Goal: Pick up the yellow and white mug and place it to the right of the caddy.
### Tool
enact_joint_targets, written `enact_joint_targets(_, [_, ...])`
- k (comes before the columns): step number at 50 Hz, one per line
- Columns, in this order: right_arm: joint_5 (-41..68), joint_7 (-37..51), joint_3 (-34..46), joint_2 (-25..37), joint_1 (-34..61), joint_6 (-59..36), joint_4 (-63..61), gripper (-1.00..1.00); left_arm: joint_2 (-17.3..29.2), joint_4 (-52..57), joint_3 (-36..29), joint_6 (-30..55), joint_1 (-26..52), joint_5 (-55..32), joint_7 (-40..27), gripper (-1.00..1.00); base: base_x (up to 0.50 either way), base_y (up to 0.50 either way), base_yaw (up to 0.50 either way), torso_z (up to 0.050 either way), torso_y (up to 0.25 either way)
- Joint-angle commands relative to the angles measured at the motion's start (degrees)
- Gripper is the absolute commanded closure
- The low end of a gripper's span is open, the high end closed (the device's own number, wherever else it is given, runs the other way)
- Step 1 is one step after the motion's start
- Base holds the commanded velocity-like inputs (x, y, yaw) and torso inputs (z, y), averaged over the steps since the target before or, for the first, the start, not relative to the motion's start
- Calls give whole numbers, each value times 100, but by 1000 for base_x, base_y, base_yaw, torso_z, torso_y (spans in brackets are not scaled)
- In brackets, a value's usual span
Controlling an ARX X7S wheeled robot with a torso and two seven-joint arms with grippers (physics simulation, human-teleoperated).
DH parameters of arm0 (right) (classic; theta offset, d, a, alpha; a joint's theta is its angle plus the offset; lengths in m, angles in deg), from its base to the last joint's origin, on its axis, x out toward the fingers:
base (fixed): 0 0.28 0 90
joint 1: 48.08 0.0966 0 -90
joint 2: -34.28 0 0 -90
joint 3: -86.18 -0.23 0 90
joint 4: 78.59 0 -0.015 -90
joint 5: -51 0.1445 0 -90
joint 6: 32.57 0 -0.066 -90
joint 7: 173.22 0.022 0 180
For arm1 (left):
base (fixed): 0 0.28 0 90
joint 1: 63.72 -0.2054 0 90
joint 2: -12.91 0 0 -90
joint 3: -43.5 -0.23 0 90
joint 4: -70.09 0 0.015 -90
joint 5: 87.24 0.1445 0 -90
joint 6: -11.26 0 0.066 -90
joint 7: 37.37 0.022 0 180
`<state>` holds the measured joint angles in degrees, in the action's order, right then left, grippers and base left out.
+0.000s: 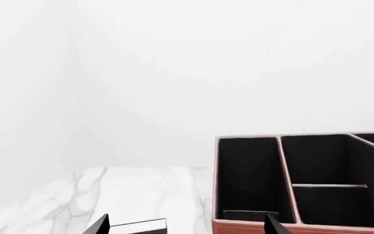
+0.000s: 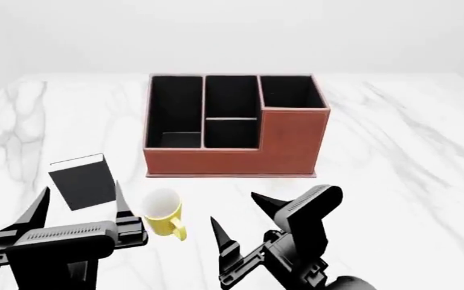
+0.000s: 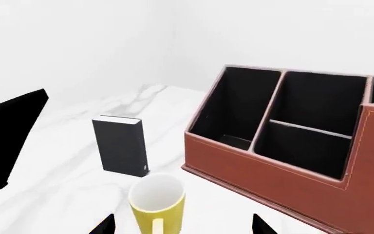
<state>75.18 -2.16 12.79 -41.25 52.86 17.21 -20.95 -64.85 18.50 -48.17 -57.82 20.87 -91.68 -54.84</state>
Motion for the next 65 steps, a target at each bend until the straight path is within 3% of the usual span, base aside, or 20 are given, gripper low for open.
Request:
enact_joint_targets(1, [390,-214,43,-38,29,-162,53,-100,28,2,21,-27,-21,-45,-53,-100,0,0,0,0,0])
enact_joint_targets(65, [-281,-359,1030,-559,764,692,2468,-100,279,-163,-122,-252,-64,-259,-298,-100,0,0,0,0,0])
